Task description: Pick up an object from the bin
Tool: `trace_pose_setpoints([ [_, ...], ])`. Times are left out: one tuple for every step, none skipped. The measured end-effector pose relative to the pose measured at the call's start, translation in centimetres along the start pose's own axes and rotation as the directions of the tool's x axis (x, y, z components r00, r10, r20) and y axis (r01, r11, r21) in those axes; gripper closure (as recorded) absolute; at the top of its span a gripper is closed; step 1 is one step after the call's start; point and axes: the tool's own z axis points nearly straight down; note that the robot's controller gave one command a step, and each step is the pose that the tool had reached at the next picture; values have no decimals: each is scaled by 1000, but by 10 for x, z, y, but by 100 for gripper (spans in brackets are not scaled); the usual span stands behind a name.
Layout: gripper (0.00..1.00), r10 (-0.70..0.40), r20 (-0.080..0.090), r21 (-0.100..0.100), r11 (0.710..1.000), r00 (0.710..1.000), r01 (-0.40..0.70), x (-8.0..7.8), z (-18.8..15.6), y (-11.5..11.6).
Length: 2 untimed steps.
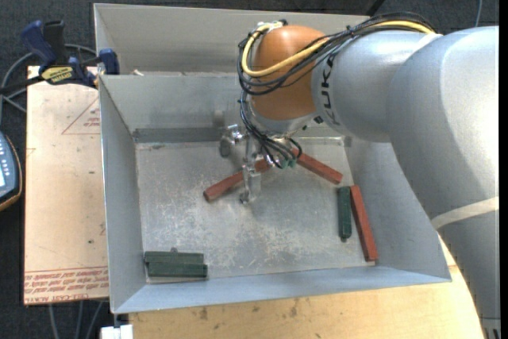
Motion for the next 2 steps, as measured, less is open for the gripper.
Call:
trace_pose_setpoints([
  [100,1,6,0,1000,1000,-1,-2,-5,-1],
  [100,-157,14,5,988,988,156,11,-138,-8],
])
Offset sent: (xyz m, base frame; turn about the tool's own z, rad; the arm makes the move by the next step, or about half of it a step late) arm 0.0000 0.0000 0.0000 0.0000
